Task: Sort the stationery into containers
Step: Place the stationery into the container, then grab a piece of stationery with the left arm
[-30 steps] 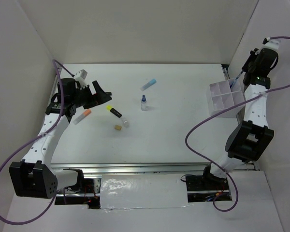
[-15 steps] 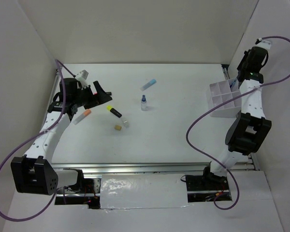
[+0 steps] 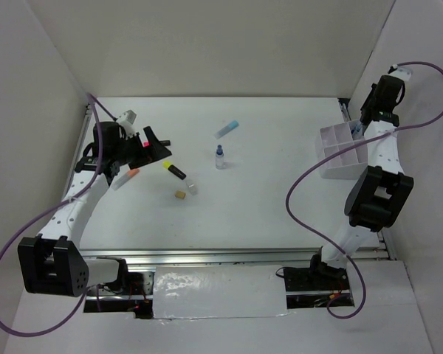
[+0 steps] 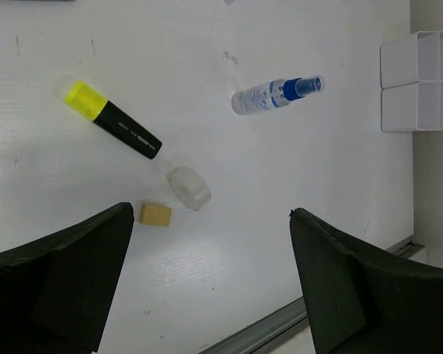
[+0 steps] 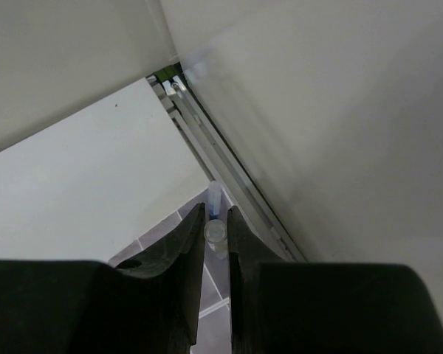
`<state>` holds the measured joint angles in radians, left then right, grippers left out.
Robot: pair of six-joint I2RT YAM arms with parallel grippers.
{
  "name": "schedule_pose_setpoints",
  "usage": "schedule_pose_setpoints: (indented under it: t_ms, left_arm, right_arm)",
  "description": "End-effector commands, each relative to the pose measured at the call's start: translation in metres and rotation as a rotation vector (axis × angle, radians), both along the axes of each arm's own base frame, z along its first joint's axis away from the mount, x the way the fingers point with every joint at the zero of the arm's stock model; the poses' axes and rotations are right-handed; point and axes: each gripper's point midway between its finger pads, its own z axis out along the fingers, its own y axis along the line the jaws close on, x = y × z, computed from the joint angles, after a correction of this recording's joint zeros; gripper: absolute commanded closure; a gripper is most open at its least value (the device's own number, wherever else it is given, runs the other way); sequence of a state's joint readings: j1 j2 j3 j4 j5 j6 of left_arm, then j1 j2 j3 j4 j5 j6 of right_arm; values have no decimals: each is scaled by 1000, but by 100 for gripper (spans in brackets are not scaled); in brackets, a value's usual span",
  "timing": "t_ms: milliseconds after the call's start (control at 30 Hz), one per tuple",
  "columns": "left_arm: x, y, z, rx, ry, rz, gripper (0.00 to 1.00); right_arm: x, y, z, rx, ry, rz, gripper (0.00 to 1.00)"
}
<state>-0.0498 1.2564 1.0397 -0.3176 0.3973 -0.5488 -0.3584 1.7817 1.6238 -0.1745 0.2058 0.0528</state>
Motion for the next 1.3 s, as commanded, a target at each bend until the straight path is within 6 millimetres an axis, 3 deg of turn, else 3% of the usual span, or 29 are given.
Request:
schedule_pose_setpoints:
  t_ms: [0, 133, 300, 433, 633, 733, 767, 833, 867, 900, 933, 967, 1000, 1067, 1267]
  left_arm:
    - [8, -1, 3, 34, -50, -18, 1]
    - [9, 2, 2, 92, -62, -34, 1]
    - [13, 9, 6, 136, -77, -18, 1]
    - [14, 13, 7, 154, -74, 5, 1]
    - [16, 27, 12, 220, -114, 17, 1]
    - [21, 37, 16, 309, -156, -74, 3]
    - [23, 45, 7, 363, -137, -104, 5]
    - [34, 51, 9, 421, -140, -123, 13]
    - [36, 52, 5, 459, -137, -174, 15]
    - [37, 52, -12, 496, -96, -240, 17]
    - [44, 57, -12, 530, -92, -233, 18]
    - [51, 62, -25, 545, -47, -208, 23]
    - [59, 68, -24, 562, -33, -158, 27]
    - [69, 90, -46, 599, 90, -4, 30]
    - [74, 94, -87, 700, 164, -276, 22]
  right_arm:
    - [3, -4, 0, 14, -18, -12, 90]
    - [6, -1, -10, 26, -4, -8, 87]
    - [7, 3, -8, 28, -3, 0, 66]
    - [7, 4, 2, 23, -20, -1, 53]
    - [1, 19, 24, 34, -35, 44, 50]
    - [-1, 47, 40, 56, -38, 156, 51]
    - [0, 68, 38, 59, -24, 245, 52]
    - [-9, 98, 53, 38, -38, 350, 52]
    - [-12, 109, 53, 2, -25, 402, 52]
    - [-20, 134, 54, -7, -24, 469, 52]
    - [-25, 144, 53, -15, -20, 501, 52]
    - [-30, 154, 42, -20, 5, 533, 51]
    - [-37, 171, 49, -29, -4, 574, 51]
    - [-48, 194, 43, -31, 14, 632, 51]
    - [-71, 225, 27, -4, 81, 725, 50]
